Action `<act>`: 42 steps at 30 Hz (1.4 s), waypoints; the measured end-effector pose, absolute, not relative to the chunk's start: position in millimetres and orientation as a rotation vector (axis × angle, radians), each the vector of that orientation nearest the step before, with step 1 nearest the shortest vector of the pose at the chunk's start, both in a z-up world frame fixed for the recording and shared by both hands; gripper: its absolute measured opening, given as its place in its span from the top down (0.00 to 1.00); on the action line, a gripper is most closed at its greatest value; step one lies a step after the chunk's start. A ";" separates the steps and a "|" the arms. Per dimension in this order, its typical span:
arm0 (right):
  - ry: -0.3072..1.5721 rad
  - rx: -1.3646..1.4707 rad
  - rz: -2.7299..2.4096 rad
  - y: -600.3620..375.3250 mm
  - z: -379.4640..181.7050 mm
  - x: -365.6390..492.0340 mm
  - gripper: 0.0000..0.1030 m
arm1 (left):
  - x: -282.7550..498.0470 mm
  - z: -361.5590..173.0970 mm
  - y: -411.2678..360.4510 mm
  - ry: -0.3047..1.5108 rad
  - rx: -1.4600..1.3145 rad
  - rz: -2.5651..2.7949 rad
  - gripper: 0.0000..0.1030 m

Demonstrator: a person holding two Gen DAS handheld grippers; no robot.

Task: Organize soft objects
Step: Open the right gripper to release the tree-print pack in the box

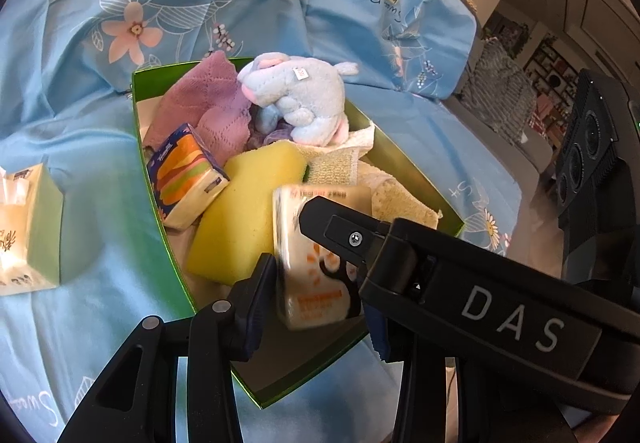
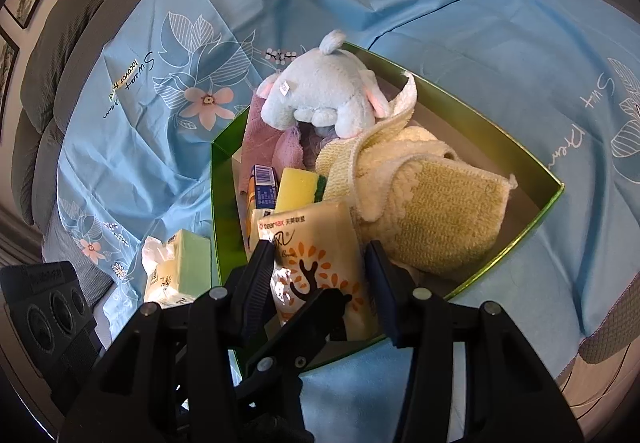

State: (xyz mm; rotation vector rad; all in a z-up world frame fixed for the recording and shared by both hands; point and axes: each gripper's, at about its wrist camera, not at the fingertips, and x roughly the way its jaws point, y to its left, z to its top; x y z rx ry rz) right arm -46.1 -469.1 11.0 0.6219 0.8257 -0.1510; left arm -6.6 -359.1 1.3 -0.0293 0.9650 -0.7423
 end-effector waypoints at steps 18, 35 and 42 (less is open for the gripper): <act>0.825 0.647 -0.149 -475.5 9.9 -49.3 0.54 | -2.0 -2.2 -369.0 1.058 0.025 -0.764 0.51; 0.733 0.599 -0.127 -465.7 32.7 -63.0 0.32 | -21.2 23.6 -350.7 0.936 -0.012 -0.694 0.51; 0.635 0.551 -0.147 -458.4 57.5 -79.2 0.20 | -32.5 50.8 -328.3 0.835 0.002 -0.632 0.44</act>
